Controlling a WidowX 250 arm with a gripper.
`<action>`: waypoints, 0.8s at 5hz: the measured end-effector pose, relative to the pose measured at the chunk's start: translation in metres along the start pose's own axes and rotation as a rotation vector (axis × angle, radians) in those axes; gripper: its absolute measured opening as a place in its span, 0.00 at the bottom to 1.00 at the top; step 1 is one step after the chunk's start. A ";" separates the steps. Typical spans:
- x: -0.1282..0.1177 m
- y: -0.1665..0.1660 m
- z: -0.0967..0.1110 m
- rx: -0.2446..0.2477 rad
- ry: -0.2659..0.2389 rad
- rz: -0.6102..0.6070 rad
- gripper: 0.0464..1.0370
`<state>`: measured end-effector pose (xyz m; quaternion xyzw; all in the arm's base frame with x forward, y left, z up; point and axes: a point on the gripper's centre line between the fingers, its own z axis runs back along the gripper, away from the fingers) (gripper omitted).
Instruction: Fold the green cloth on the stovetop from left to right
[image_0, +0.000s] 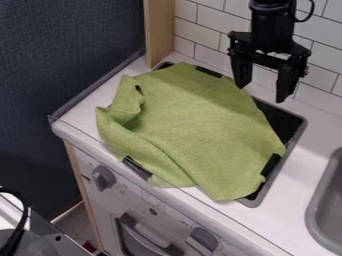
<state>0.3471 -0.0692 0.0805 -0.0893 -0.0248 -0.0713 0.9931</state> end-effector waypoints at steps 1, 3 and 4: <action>-0.008 0.003 -0.013 0.002 0.047 0.019 0.96; -0.035 0.060 0.010 0.077 0.015 0.302 0.96; -0.050 0.084 0.025 0.110 -0.008 0.354 0.96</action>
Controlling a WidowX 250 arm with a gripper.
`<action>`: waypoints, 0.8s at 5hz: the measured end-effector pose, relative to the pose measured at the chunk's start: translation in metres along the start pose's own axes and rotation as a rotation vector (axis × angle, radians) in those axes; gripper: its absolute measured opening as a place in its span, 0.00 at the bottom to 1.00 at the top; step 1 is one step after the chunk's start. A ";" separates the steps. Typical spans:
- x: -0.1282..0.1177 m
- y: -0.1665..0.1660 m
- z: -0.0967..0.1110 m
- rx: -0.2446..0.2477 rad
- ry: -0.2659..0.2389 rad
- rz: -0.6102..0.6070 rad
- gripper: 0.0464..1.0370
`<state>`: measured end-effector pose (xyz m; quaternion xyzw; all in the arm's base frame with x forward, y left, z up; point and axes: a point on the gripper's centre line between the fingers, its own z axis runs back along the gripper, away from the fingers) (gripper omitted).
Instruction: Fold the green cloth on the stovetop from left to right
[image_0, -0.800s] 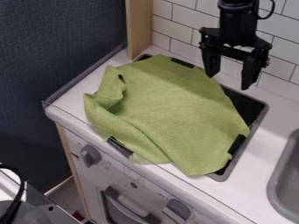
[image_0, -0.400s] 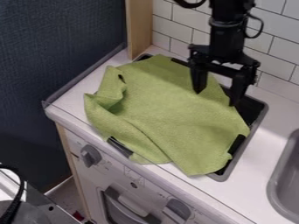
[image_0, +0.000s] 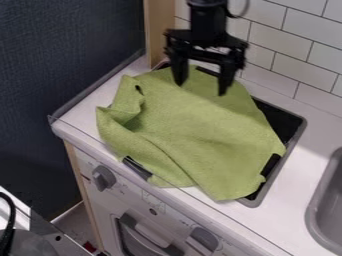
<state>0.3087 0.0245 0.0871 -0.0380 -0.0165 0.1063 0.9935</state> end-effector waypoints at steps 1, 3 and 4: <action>-0.014 0.046 0.004 0.056 0.030 0.126 0.96; -0.047 0.111 -0.027 0.038 0.071 0.348 0.96; -0.050 0.121 -0.044 0.017 0.098 0.374 0.96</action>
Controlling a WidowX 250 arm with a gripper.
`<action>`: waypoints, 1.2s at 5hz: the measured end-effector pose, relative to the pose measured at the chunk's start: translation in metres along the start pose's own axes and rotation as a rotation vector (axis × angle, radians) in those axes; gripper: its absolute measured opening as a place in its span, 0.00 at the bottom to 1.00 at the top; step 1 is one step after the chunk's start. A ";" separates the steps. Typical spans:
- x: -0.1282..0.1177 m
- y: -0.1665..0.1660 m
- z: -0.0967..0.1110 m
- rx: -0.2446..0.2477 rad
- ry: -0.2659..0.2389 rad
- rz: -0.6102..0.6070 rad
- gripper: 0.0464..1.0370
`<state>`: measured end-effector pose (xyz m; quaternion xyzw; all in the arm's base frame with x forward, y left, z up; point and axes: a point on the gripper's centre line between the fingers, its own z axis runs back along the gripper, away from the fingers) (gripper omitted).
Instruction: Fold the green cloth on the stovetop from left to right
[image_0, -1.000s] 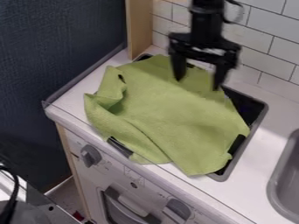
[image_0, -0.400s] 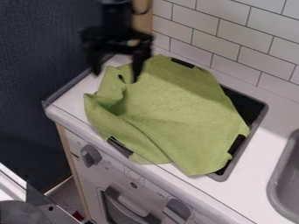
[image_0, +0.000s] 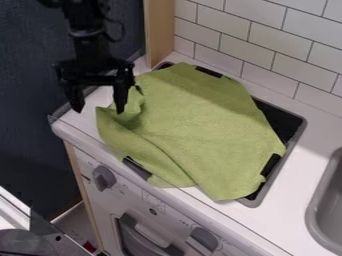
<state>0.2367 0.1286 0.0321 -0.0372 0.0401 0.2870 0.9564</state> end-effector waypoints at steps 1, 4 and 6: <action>0.002 0.004 -0.022 -0.038 0.068 0.008 0.96; 0.007 0.002 -0.031 -0.047 0.099 0.032 0.30; 0.009 -0.011 -0.026 -0.022 0.106 0.013 0.01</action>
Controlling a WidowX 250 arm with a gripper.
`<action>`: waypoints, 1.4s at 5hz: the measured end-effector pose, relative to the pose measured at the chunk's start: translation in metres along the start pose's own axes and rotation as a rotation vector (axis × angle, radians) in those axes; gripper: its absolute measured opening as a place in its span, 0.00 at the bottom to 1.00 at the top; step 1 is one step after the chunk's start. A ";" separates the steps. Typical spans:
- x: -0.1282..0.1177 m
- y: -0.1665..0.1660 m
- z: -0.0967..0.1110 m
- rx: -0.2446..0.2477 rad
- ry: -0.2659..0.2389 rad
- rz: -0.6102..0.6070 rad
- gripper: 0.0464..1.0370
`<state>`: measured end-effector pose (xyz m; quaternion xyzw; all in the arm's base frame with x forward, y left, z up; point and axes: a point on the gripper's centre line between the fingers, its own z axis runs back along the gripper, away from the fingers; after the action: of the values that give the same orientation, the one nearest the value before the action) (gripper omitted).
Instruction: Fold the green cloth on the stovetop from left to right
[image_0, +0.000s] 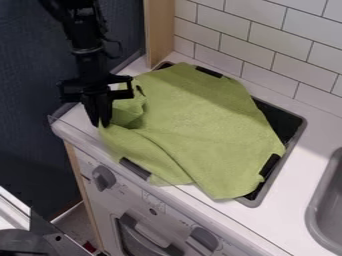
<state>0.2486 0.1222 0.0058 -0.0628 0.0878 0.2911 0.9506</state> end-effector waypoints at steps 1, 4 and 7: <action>0.002 -0.021 0.013 0.023 -0.028 -0.037 0.01; -0.005 -0.159 0.041 -0.005 -0.132 -0.253 0.01; -0.006 -0.219 0.000 -0.102 -0.055 -0.351 0.17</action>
<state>0.3674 -0.0609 0.0220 -0.1172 0.0345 0.1266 0.9844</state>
